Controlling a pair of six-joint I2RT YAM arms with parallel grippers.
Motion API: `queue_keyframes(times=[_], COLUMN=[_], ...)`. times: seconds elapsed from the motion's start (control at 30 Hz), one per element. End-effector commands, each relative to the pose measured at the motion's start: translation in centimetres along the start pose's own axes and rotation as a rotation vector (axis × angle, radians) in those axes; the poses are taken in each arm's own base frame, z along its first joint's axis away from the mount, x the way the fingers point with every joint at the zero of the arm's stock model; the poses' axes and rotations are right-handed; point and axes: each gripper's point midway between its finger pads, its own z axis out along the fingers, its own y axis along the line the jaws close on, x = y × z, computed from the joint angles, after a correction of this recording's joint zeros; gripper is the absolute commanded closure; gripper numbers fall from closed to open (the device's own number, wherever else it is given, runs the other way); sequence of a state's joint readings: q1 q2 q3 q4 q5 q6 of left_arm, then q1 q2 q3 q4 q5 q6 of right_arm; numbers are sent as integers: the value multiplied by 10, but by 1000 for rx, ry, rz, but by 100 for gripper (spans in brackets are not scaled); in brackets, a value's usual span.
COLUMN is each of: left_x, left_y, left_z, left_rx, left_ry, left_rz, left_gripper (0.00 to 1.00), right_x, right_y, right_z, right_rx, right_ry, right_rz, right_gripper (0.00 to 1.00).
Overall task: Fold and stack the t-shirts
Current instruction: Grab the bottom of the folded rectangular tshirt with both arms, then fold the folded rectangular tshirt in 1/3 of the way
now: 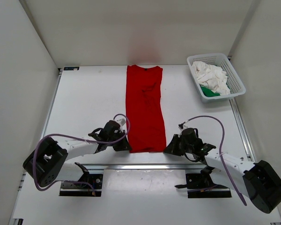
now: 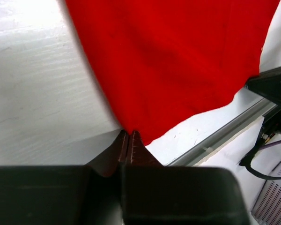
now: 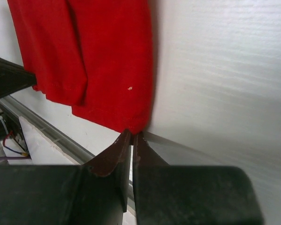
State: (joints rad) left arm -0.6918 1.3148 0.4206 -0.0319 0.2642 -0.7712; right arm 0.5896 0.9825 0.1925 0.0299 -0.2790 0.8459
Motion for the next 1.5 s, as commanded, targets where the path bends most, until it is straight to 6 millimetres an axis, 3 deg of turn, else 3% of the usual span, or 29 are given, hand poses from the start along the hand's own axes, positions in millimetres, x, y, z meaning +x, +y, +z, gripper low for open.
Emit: queue_keyframes(times=[0.0,0.1,0.27,0.4,0.53,0.6,0.63,0.7,0.77,0.8,0.83,0.9,0.93,1.0,1.17,1.27,1.37,1.47], left_x=[14,25,45,44,3,-24,-41,-71,-100,-114,-132,-156,-174,-199,-256,-263,-268,-271], left_y=[9,20,36,23,-9,-15,-18,-20,-17,-13,-15,-11,-8,-6,5,19,30,39], left_z=[-4,-14,-39,-58,-72,-75,-75,-74,-67,-61,-62,-54,-50,-38,-21,-4,18,28], left_rx=[-38,-42,-81,-40,32,30,27,14,-18,-39,-45,-62,-79,-83,-154,-198,-224,-243], left_ry=[46,67,95,91,1,-51,-80,-131,-169,-185,-229,-259,-283,-289,-329,-301,-249,-241], left_rz=[23,16,18,1,30,23,27,19,4,-17,-26,-40,-52,-80,-84,-96,-97,-105], left_gripper=[99,100,100,100,100,100,100,100,100,100,100,100,100,100,100,100,100,98], right_x=[10,34,68,58,7,-32,-42,-87,-119,-140,-149,-185,-192,-220,-257,-274,-277,-284], right_y=[0,-10,-2,17,45,58,60,68,62,70,62,71,61,62,51,51,33,31], right_z=[-2,-7,-19,-31,-42,-48,-46,-51,-40,-42,-31,-24,-13,0,32,42,62,70], right_rx=[8,38,15,4,-39,-90,-92,-84,-36,-62,-39,-28,-6,0,3,-1,29,18], right_ry=[9,63,134,112,21,-33,-41,-119,-132,-161,-140,-180,-164,-174,-143,-147,-107,-110], right_rz=[-31,-18,11,-11,-87,-123,-132,-189,-193,-224,-214,-238,-216,-225,-210,-219,-192,-180], right_gripper=[100,100,100,99,100,100,100,100,100,100,100,100,99,100,100,100,100,100])
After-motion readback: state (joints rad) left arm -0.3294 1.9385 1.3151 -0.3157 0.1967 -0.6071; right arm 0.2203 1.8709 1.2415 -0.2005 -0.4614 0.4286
